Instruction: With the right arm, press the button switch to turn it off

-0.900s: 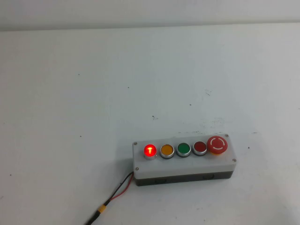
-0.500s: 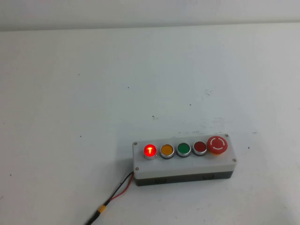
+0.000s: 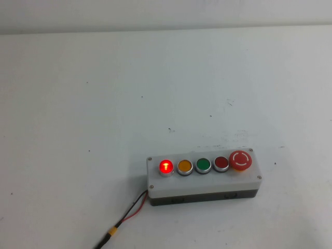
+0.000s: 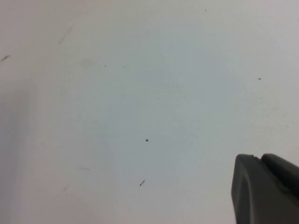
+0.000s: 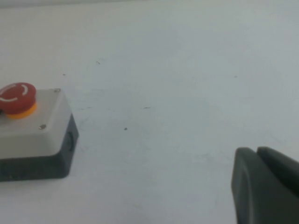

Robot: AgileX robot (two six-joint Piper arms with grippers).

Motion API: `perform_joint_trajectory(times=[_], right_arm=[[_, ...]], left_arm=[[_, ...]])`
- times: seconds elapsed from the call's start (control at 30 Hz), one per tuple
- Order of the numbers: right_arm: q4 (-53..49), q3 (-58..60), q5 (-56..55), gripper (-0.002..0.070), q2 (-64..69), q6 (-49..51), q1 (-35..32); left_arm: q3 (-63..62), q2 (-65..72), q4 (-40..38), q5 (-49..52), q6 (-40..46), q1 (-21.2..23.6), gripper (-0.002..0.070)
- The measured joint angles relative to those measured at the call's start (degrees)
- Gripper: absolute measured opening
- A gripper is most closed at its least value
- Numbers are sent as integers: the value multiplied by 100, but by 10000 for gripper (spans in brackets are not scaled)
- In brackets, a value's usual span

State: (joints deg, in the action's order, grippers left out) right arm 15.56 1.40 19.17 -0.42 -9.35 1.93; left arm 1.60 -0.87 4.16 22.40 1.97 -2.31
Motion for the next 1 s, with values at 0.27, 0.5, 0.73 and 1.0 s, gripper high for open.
perform_joint_trajectory(times=[0.27,0.5,0.73,1.0], right_arm=[[922,0,-68,-16,0,0,0],[3306,7,-1030,-16,0,0,0],[4736,7,-1699,-16,0,0,0],[4482,-686,45,-15,424,-217,0]], left_arm=[[0,0,0,0,0,0,-2],[0,0,0,0,0,0,-2],[0,0,0,0,0,0,-2],[0,0,0,0,0,0,-2]])
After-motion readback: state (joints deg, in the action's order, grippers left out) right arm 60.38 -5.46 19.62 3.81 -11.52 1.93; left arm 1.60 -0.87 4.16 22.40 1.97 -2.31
